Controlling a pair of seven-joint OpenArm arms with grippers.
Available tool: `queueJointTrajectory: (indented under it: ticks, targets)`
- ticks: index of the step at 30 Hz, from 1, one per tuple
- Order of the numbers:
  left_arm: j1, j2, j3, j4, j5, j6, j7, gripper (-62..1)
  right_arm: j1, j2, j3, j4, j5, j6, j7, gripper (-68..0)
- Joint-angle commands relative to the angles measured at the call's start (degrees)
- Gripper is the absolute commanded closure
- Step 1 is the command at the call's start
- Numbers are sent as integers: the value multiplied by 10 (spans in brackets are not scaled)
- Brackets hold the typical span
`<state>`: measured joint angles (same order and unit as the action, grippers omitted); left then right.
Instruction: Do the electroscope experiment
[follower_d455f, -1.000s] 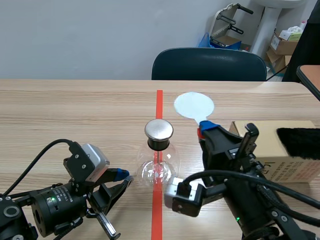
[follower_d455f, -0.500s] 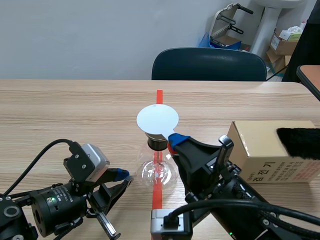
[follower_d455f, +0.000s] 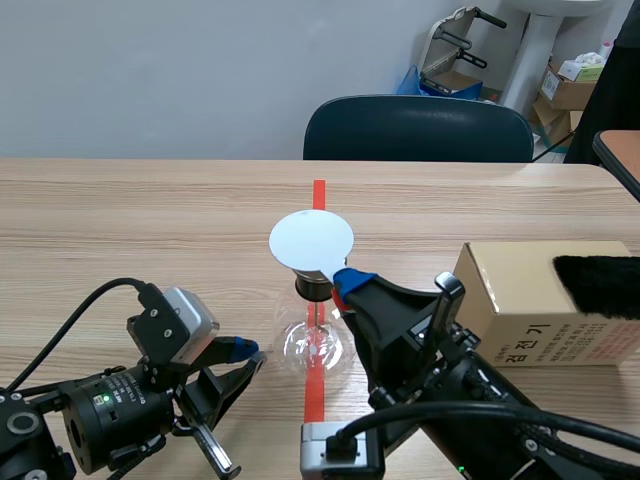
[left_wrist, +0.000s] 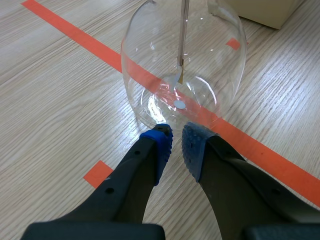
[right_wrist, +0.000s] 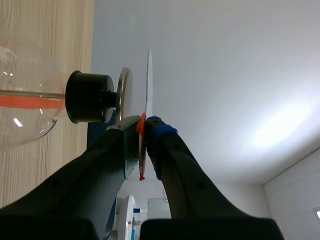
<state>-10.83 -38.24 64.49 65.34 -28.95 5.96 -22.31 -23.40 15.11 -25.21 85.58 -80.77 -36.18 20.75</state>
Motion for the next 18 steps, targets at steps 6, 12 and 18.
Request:
queueJointTrajectory:
  ticks: [6,12,18]
  targets:
    - [-3,4,1,9,1,-1,-6,-100,5,9,4,15,2,-6,-3,-10]
    - [-3,4,1,9,1,-1,-6,-100,5,9,4,15,2,-6,-56,-10]
    - [-3,4,1,9,1,-1,-6,-100,5,9,4,15,2,-6,-162,-10]
